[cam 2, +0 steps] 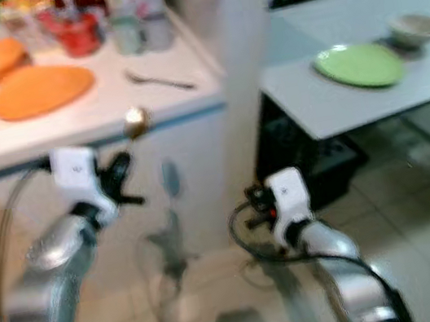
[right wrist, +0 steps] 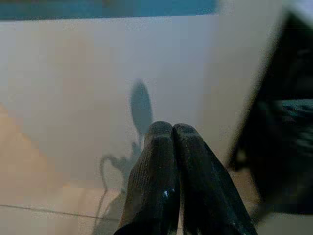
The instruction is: Setting the table
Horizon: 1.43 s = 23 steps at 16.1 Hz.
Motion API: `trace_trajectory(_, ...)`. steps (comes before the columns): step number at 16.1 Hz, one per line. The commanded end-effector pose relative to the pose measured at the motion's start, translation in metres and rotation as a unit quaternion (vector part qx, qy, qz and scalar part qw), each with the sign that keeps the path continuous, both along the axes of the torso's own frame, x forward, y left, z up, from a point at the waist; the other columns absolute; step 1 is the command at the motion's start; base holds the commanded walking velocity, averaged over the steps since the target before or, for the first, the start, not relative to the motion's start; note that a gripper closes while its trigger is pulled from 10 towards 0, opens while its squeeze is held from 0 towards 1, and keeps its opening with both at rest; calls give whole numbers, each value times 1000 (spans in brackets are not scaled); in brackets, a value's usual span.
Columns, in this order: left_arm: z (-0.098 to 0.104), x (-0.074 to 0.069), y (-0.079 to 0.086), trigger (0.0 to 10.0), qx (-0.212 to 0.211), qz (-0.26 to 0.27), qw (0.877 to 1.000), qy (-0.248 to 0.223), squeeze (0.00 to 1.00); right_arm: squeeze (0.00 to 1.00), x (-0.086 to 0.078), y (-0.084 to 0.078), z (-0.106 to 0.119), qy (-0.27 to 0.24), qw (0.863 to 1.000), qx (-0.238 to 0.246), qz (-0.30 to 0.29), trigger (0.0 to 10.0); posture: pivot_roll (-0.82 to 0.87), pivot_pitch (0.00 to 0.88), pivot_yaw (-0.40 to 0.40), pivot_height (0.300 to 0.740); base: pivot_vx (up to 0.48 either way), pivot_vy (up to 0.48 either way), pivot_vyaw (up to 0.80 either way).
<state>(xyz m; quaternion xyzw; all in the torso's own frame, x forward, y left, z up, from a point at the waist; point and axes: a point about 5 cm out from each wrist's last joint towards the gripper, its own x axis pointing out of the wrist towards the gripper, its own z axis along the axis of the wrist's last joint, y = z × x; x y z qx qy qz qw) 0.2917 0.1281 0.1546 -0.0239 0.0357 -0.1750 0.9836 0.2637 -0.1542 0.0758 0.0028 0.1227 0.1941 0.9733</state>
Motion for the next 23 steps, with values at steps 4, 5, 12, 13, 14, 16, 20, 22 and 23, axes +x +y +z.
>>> trace_trajectory(4,1,1,6,0,10,8,1000,-3,0,0,0,2,2,-5,1000,2,1,10000,10,0,7,740,0,-458,0)
trace_trajectory(5,0,1,5,0,10,8,1000,-2,0,0,0,2,3,-5,1000,1,1,10000,9,0,10,740,0,-458,0)
trace_trajectory(12,0,4,4,0,22,7,1000,-4,0,0,-2,1,3,-6,1000,0,1,10000,-1,0,13,740,44,-434,0)
trace_trajectory(13,-1,4,3,0,25,7,1000,-3,0,0,-2,1,3,-6,1000,0,1,10000,-1,0,13,740,307,-364,0)
trace_trajectory(14,-1,4,3,0,29,6,1000,-4,0,0,-3,0,2,-5,1000,-1,1,10000,-3,0,14,740,375,-296,0)
trace_trajectory(16,-2,5,3,0,32,6,999,-2,0,0,-4,1,2,-5,1000,1,0,10000,-3,0,17,740,377,-292,0)
trace_trajectory(20,-1,5,1,0,36,5,999,-7,0,0,-6,2,1,-4,1000,2,2,10000,-6,0,21,740,410,-145,0)
trace_trajectory(22,-2,6,0,0,35,4,999,-7,0,0,-5,2,1,-5,1000,2,1,10000,-12,0,23,740,461,0,0)
trace_trajectory(23,-1,7,-1,0,37,3,999,-10,0,0,-5,2,2,-6,1000,1,2,10000,-13,0,23,740,465,0,0)
